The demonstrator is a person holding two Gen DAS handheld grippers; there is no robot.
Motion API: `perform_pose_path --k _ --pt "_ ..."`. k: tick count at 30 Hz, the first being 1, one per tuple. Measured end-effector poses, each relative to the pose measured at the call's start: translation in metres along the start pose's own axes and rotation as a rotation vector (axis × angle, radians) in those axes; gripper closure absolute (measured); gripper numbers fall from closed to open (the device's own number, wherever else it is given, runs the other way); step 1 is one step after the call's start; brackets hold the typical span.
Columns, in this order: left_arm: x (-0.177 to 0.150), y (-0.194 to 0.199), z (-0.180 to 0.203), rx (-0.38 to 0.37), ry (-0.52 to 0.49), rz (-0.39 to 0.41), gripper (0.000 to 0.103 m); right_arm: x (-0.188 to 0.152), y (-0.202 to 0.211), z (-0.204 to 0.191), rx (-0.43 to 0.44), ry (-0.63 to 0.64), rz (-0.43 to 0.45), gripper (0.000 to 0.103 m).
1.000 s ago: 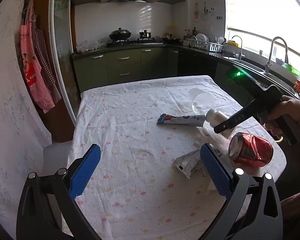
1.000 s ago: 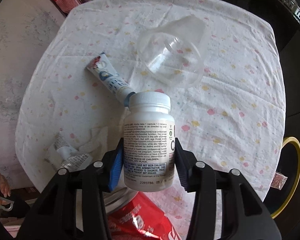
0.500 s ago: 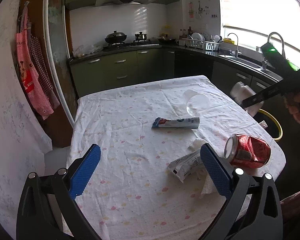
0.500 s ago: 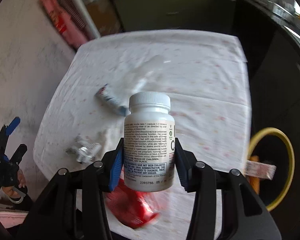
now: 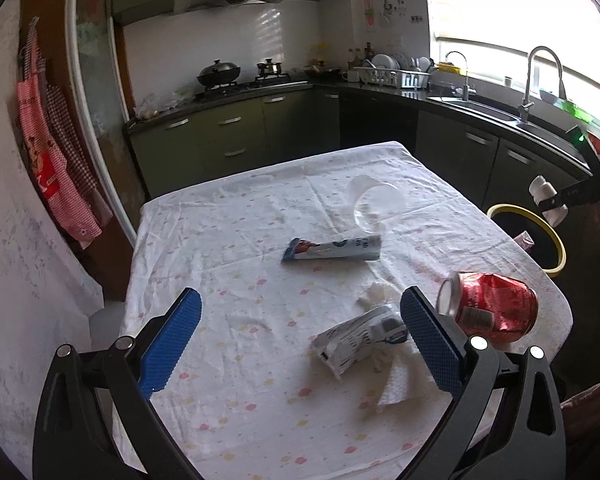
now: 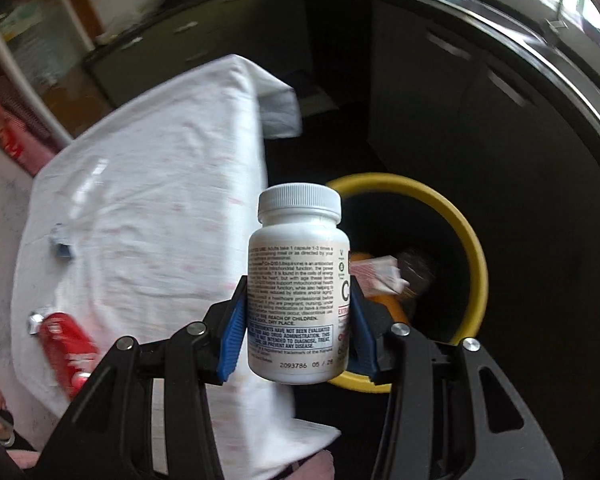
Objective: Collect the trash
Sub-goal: 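Carry the pill bottle with the right gripper and drop it into the bin, then grasp the clear plastic cup by its rim with the left gripper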
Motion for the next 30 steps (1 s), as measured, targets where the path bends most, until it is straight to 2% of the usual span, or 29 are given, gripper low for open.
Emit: perform_pose_path --k 7,12,22,30 --pt "0.009 -0.005 0.021 -0.011 -0.052 -0.007 0.005 -0.008 -0.022 0.033 -0.014 -0.060 -0.027 0.058" --pt "0.012 -0.008 0.028 -0.023 -0.061 -0.010 0.005 -0.007 -0.018 0.041 0.003 -0.094 0.010 0.055" --pt "0.024 -0.016 0.024 -0.033 -0.070 -0.012 0.005 -0.020 0.009 -0.002 0.060 0.006 0.060 0.052" --pt "0.076 -0.052 0.033 -0.036 -0.173 -0.009 0.005 -0.027 0.017 -0.023 0.102 0.056 0.080 0.051"
Point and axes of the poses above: each gripper's, at about its wrist camera, not at the fingertips, and y roughly against the way its jaws point, z to its right, x to its top, the point moved 2 cm from there along -y, roughly the way its jaws point, and after that the axes turned 5 degrees about -z, right-handed, at the moved point
